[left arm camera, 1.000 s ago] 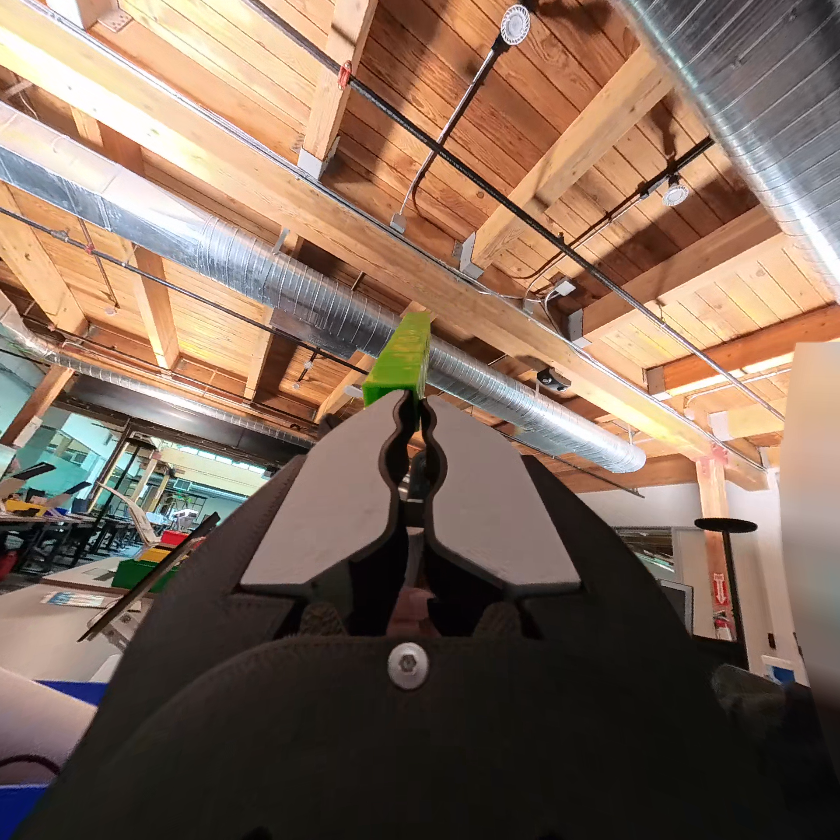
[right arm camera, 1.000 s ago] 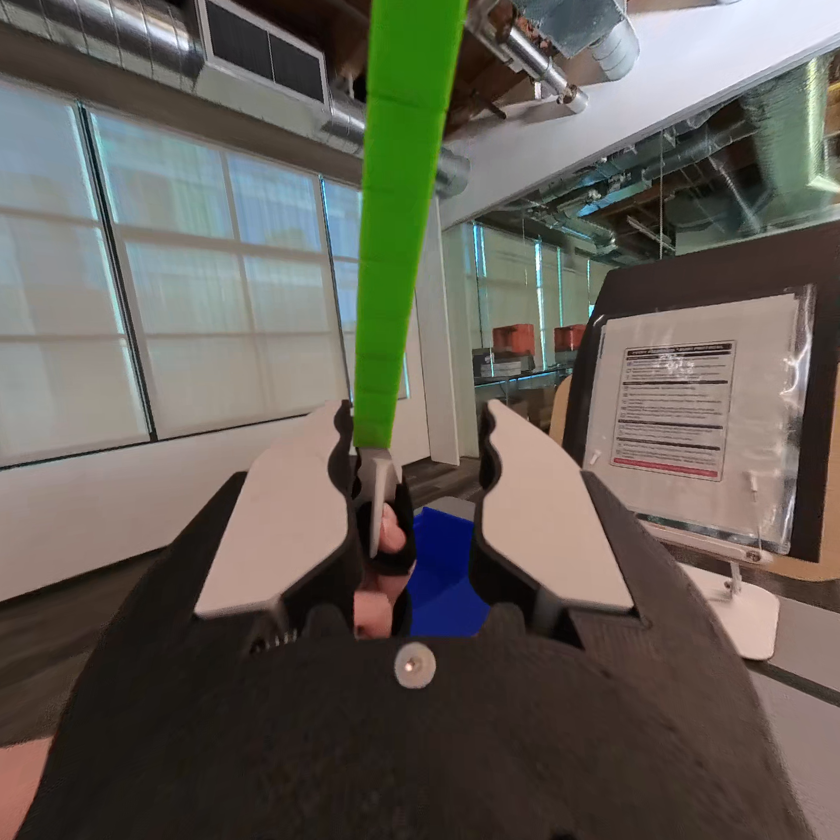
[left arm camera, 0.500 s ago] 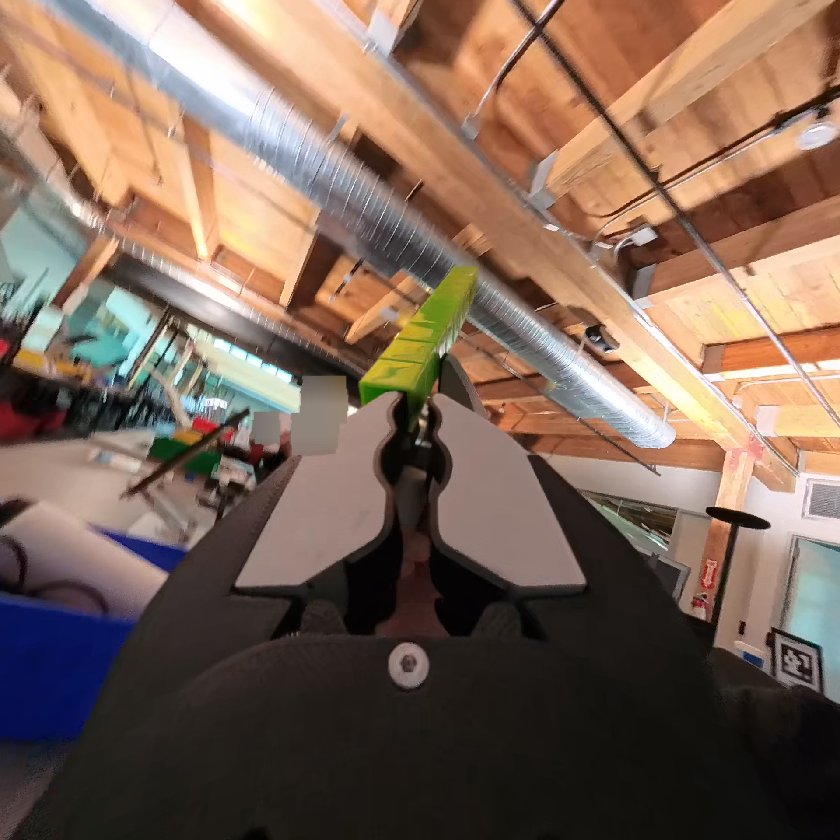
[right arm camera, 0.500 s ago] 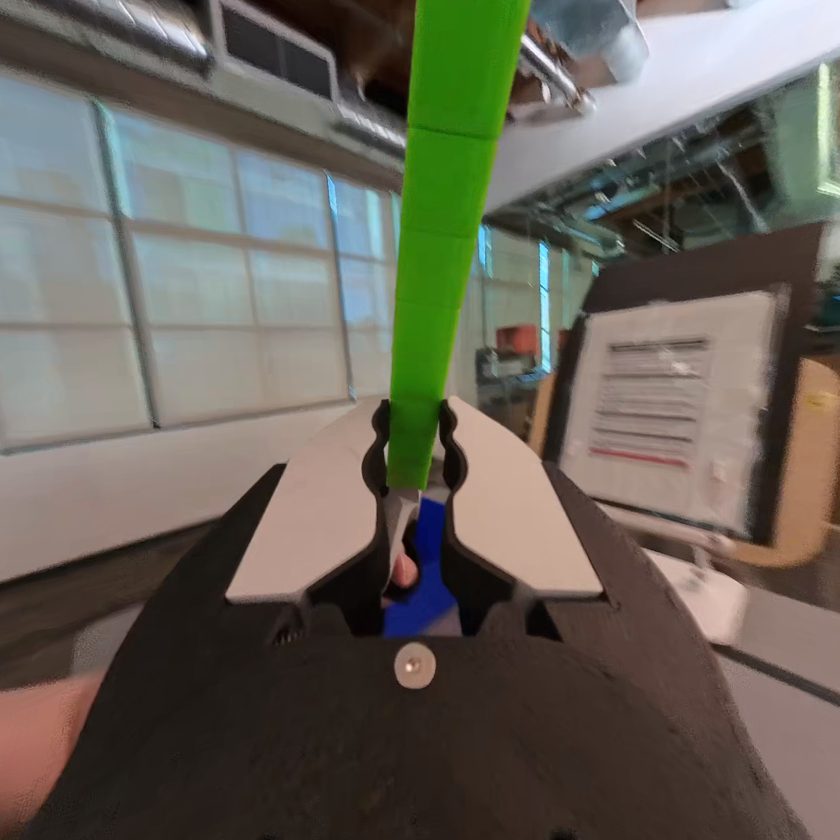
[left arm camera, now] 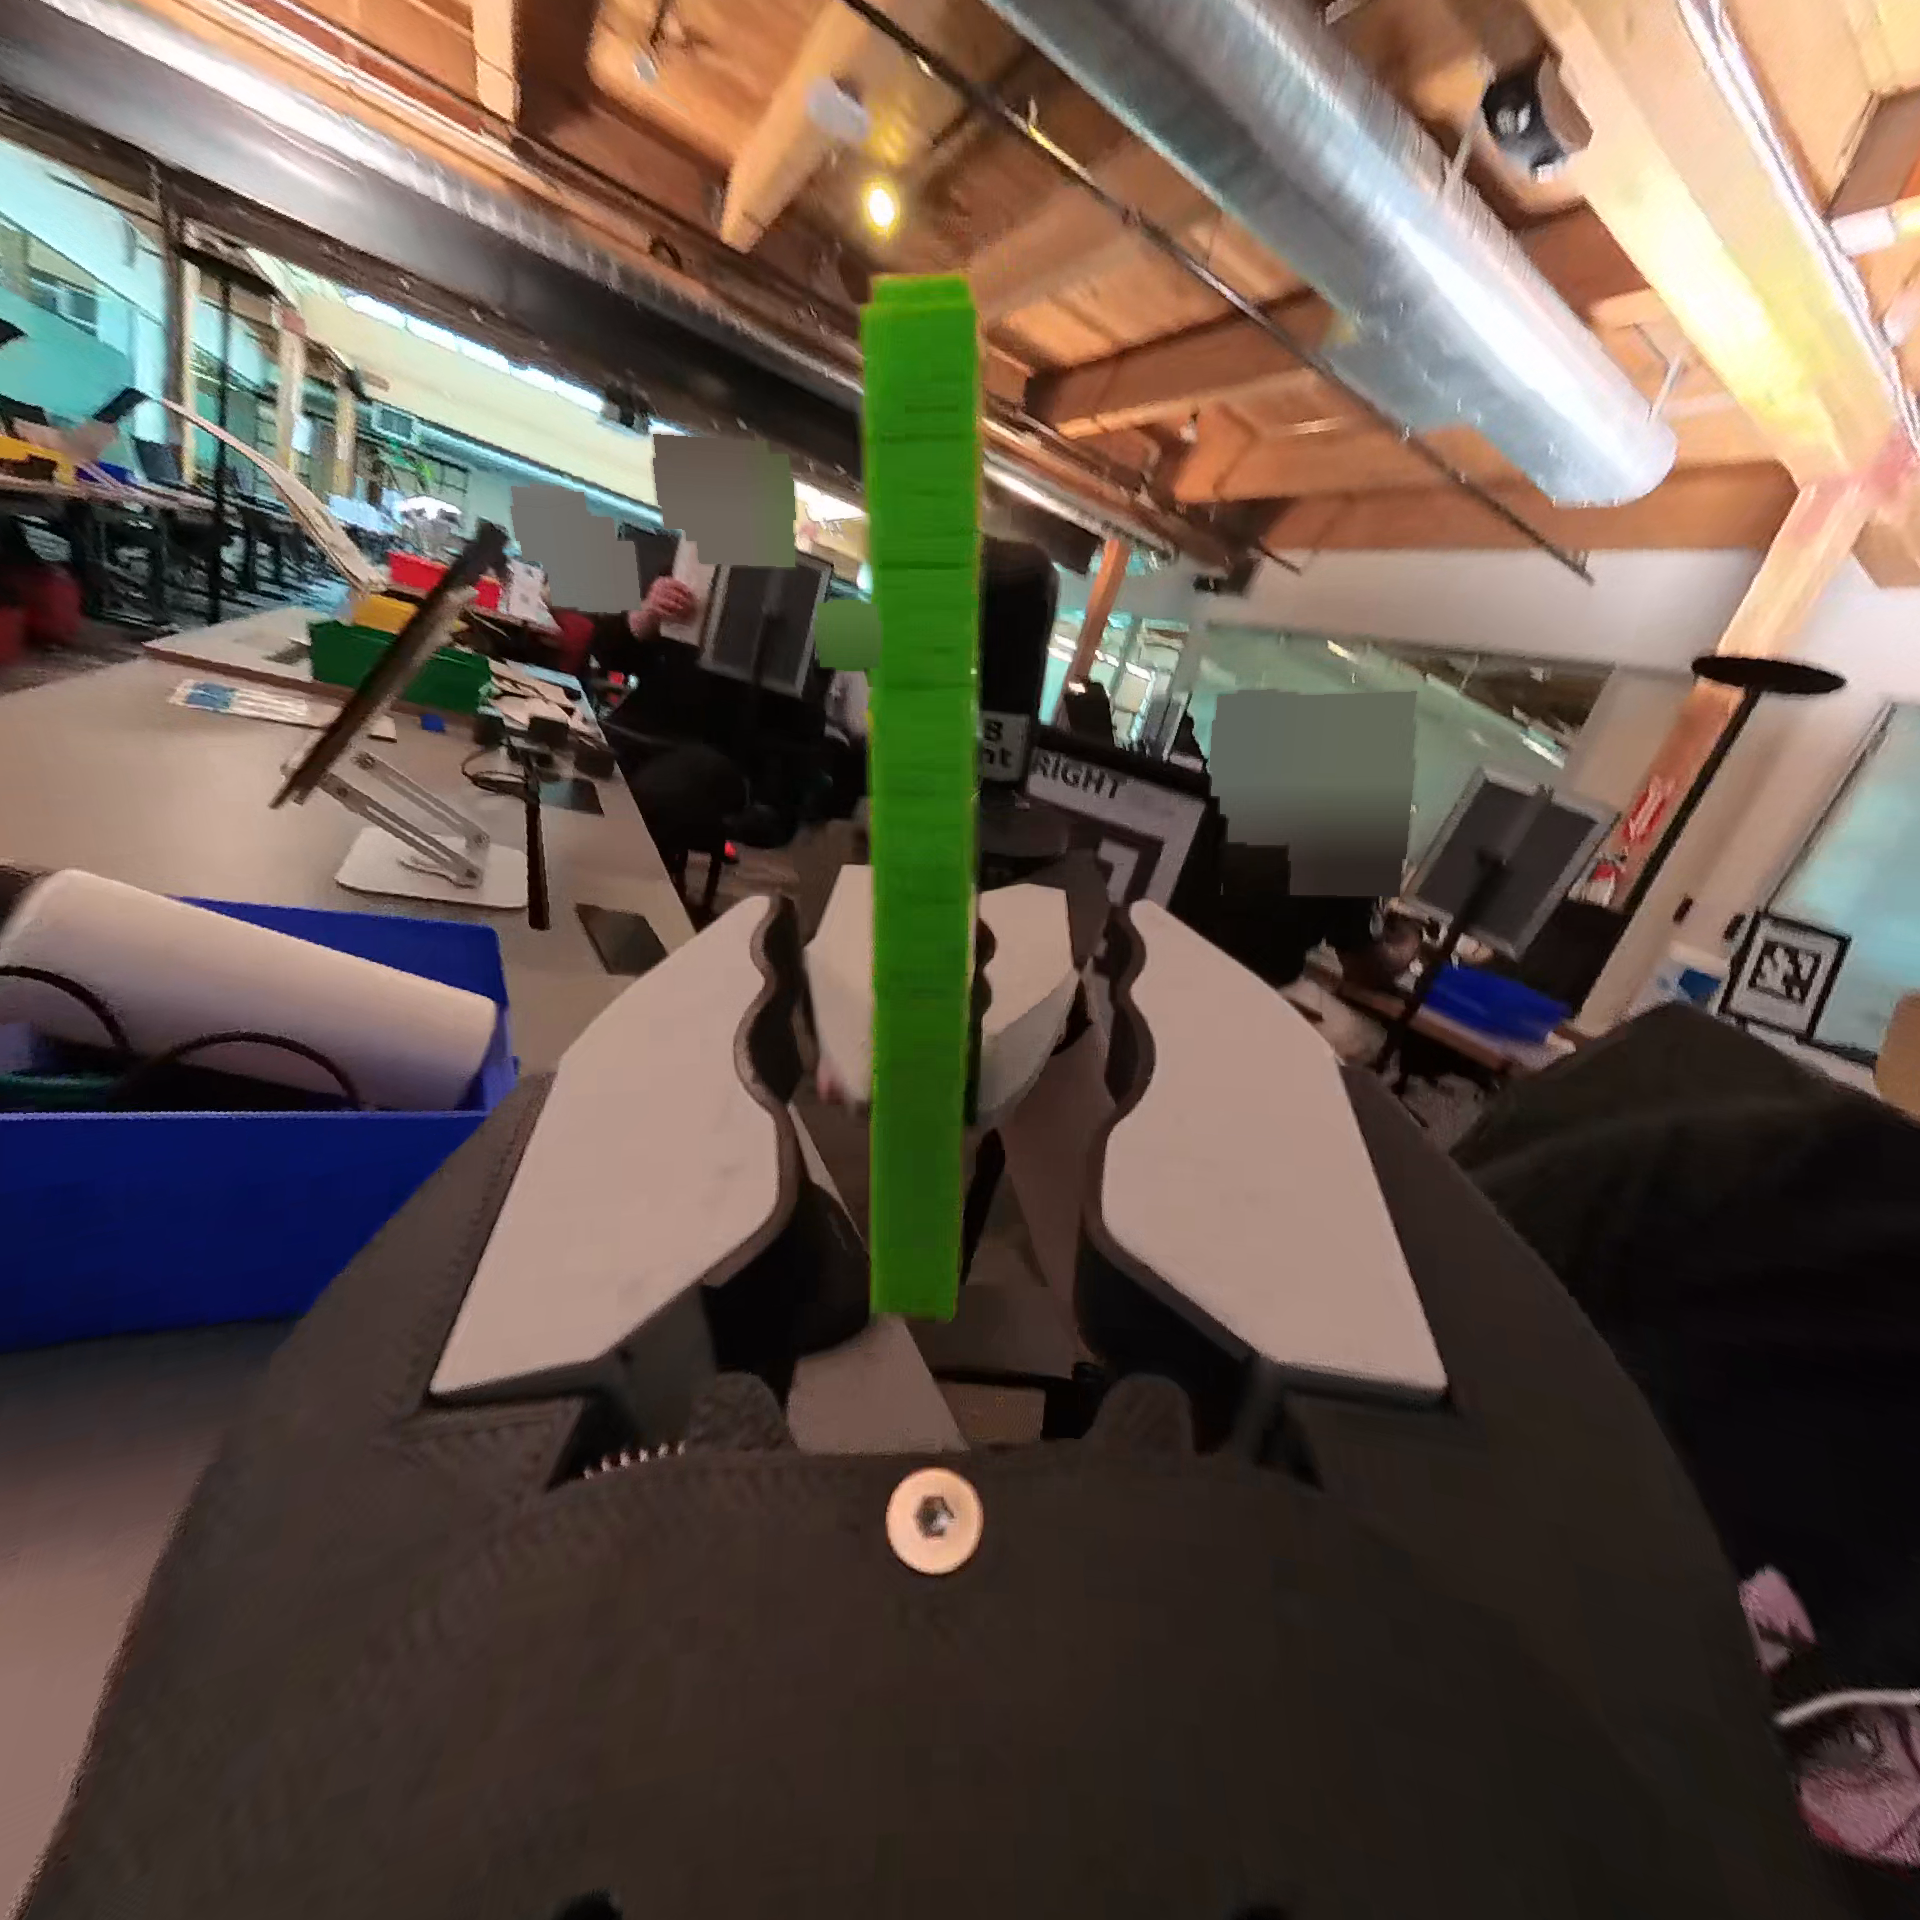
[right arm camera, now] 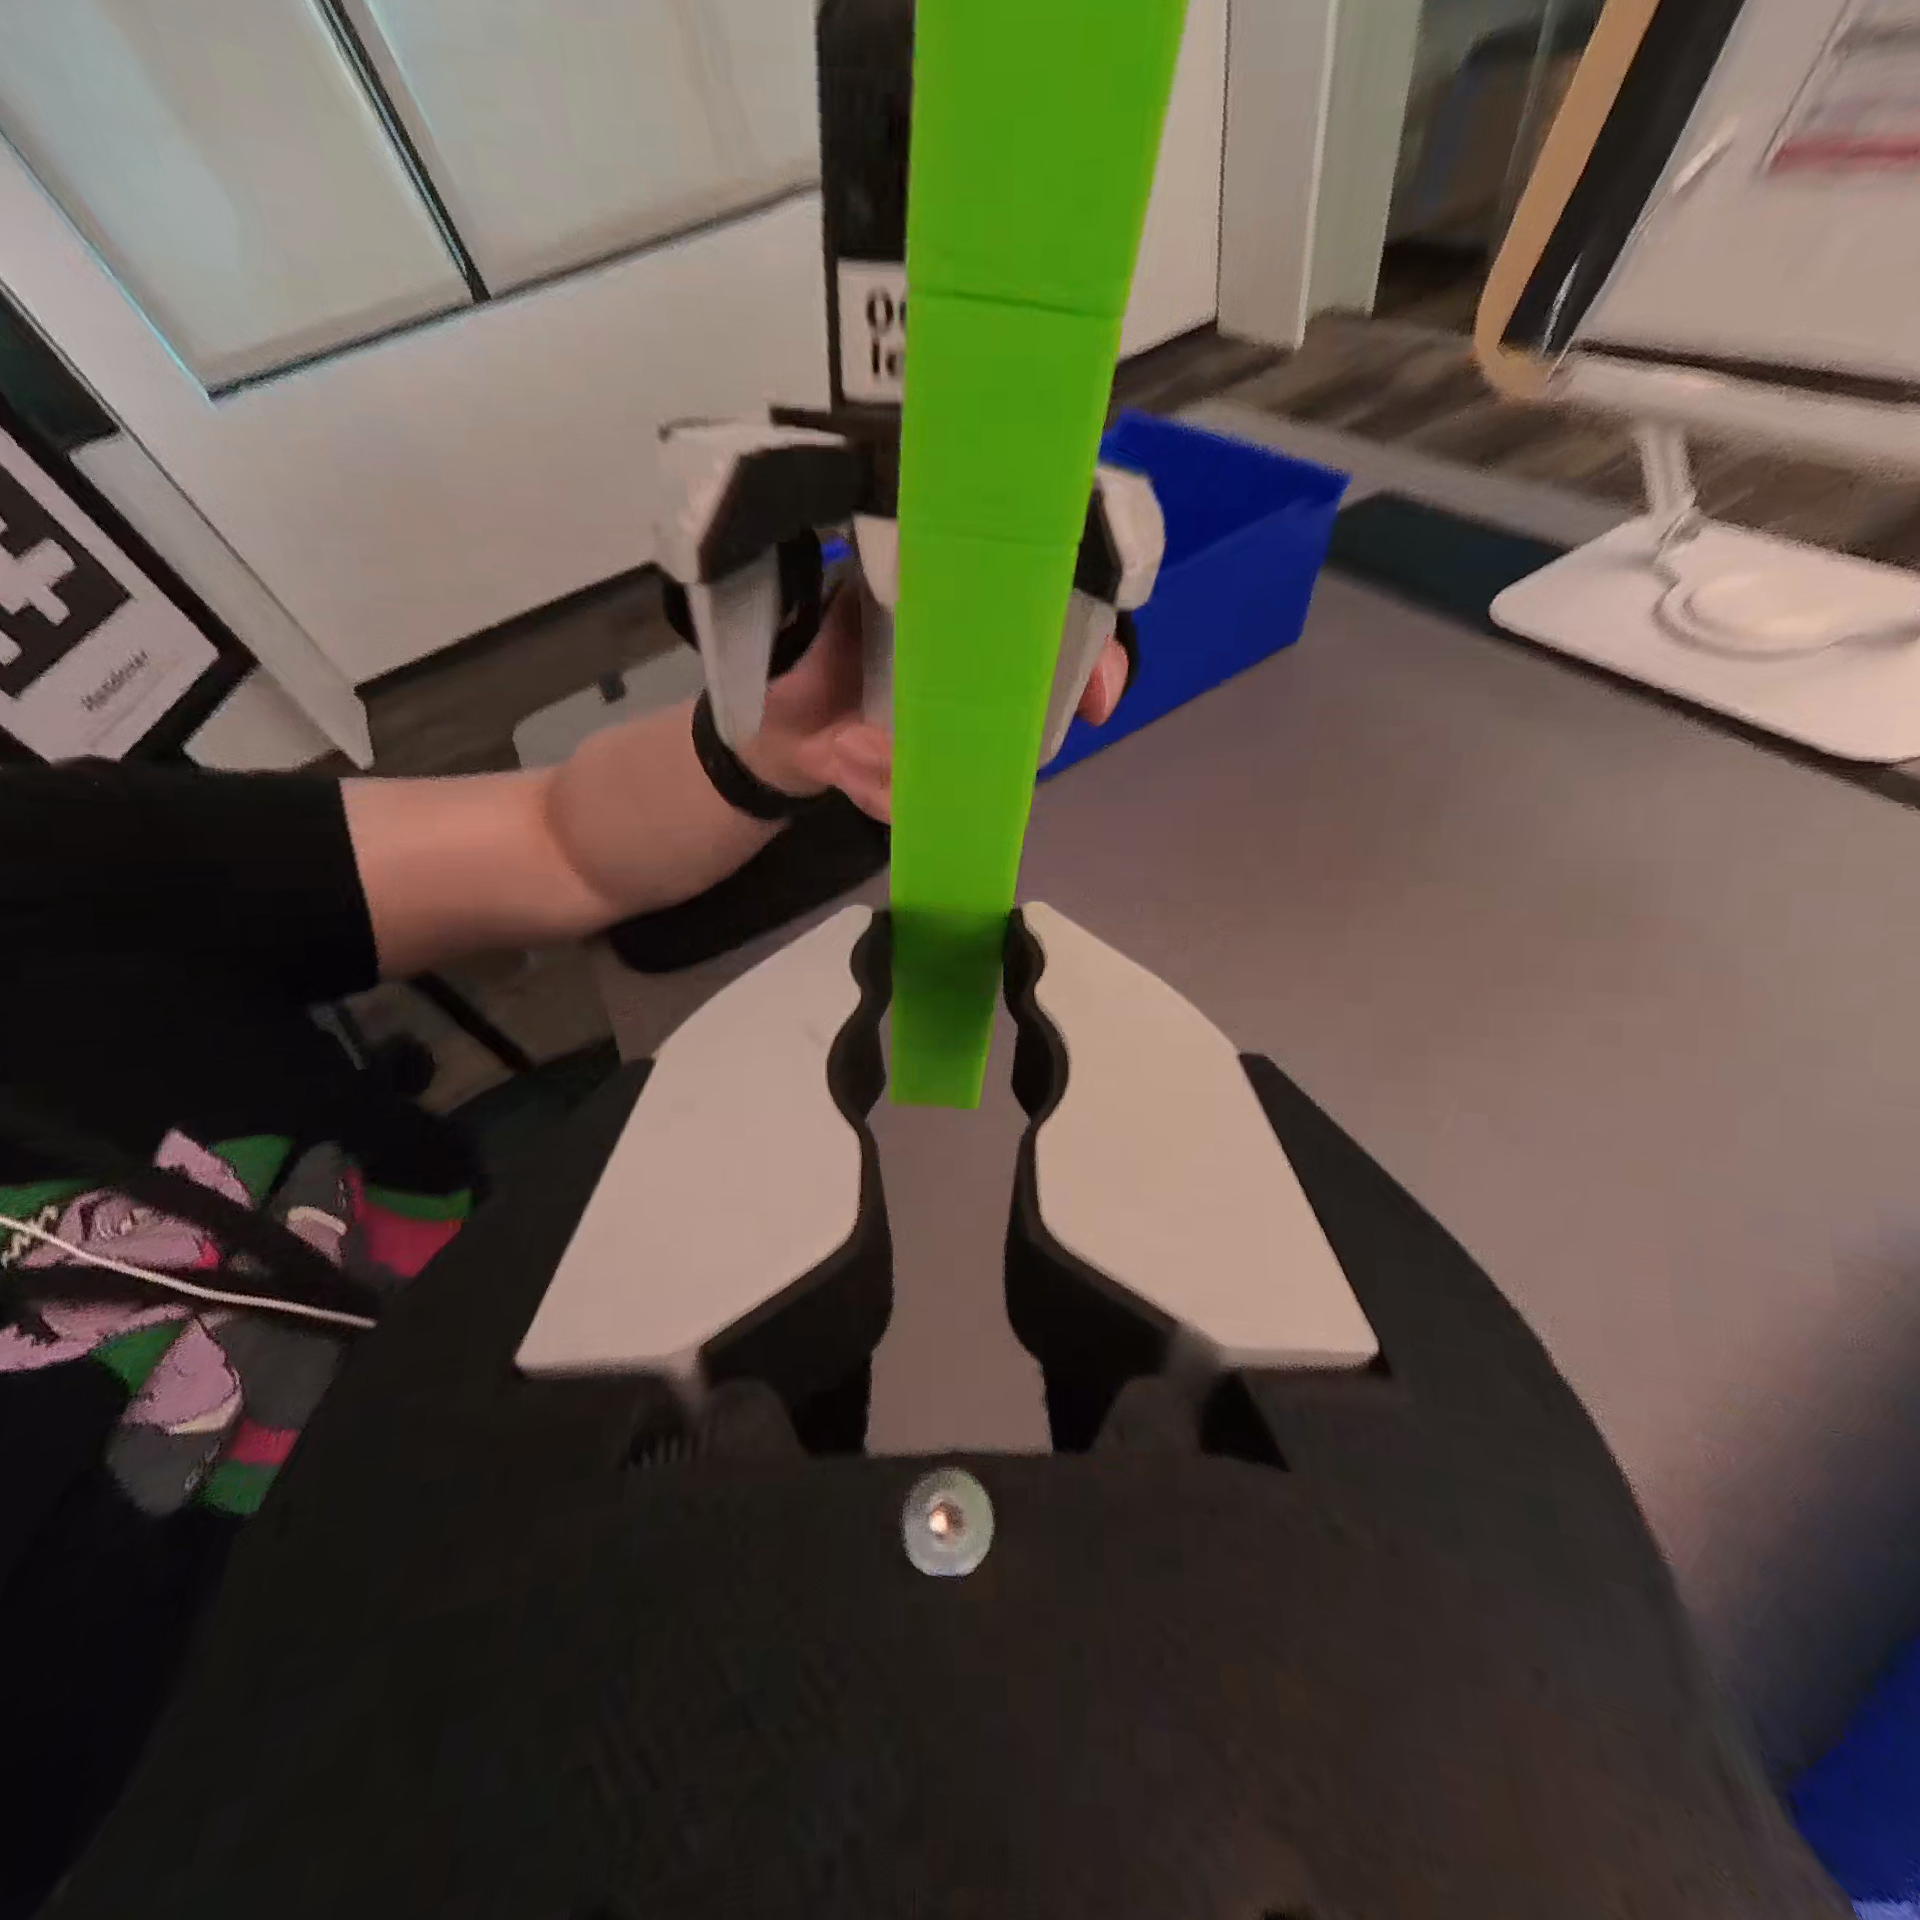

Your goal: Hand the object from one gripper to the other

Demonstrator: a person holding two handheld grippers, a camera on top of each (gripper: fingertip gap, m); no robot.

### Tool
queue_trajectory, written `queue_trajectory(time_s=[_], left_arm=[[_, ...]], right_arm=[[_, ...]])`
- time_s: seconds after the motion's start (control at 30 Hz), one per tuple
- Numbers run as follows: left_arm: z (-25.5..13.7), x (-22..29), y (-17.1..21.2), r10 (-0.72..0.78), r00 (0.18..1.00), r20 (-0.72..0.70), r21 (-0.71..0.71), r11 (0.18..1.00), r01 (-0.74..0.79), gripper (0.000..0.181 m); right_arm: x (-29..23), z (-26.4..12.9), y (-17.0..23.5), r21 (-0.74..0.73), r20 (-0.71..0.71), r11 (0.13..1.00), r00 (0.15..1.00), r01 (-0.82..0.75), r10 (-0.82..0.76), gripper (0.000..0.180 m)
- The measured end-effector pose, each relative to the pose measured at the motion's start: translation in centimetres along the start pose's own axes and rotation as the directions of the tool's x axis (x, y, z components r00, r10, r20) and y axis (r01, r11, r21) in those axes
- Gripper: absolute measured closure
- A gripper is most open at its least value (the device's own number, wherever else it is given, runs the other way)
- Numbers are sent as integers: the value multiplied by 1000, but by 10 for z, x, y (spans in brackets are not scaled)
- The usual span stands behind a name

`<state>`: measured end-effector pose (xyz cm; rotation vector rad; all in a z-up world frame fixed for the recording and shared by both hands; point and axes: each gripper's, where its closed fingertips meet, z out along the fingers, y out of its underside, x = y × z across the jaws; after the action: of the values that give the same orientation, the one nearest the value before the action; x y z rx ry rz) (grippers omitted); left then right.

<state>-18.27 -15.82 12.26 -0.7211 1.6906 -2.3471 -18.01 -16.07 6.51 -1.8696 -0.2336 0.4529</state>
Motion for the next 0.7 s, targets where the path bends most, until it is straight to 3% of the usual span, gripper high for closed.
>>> queue_trajectory(time_s=[0.13, 0.2, 0.27, 0.3, 0.37, 0.43, 0.5, 0.6, 0.63, 0.7], left_arm=[[11, 4, 18, -13, 1000, -16, -73, 997, 12, 130], [8, -4, 19, 41, 999, 23, -69, 997, -40, 154], [5, -8, 20, 93, 995, 36, -80, 993, -90, 160], [4, -12, 20, 121, 991, 62, -92, 989, -115, 160], [-3, -23, 11, 222, 962, 163, -81, 974, -211, 160], [-13, -34, 0, 357, 889, 287, -113, 934, -339, 160], [-28, -48, -10, 544, 727, 418, -242, 839, -488, 160], [-50, -57, -28, 822, 329, 464, -500, 550, -669, 160], [-55, -57, -32, 882, 179, 436, -583, 428, -691, 160], [-62, -55, -40, 932, -127, 339, -721, 170, -672, 160]], right_arm=[[-4, 12, 12, -45, 38, 999, 999, 3, -2, 158], [-4, 13, 10, -12, 53, 999, 997, 52, -51, 158], [1, 12, 11, 4, 27, 997, 997, 71, -71, 158], [7, 11, 12, 3, -1, 998, 998, 68, -68, 156], [25, 7, 9, 42, -102, 994, 990, 98, -94, 134], [50, -5, 1, 71, -296, 977, 940, 200, -171, 126], [64, -18, -7, 26, -478, 936, 827, 351, -296, 120], [50, -26, -22, -61, -576, 844, 672, 533, -466, 119], [42, -26, -26, -64, -572, 837, 668, 543, -476, 119], [25, -22, -32, 0, -515, 891, 765, 453, -388, 119]])
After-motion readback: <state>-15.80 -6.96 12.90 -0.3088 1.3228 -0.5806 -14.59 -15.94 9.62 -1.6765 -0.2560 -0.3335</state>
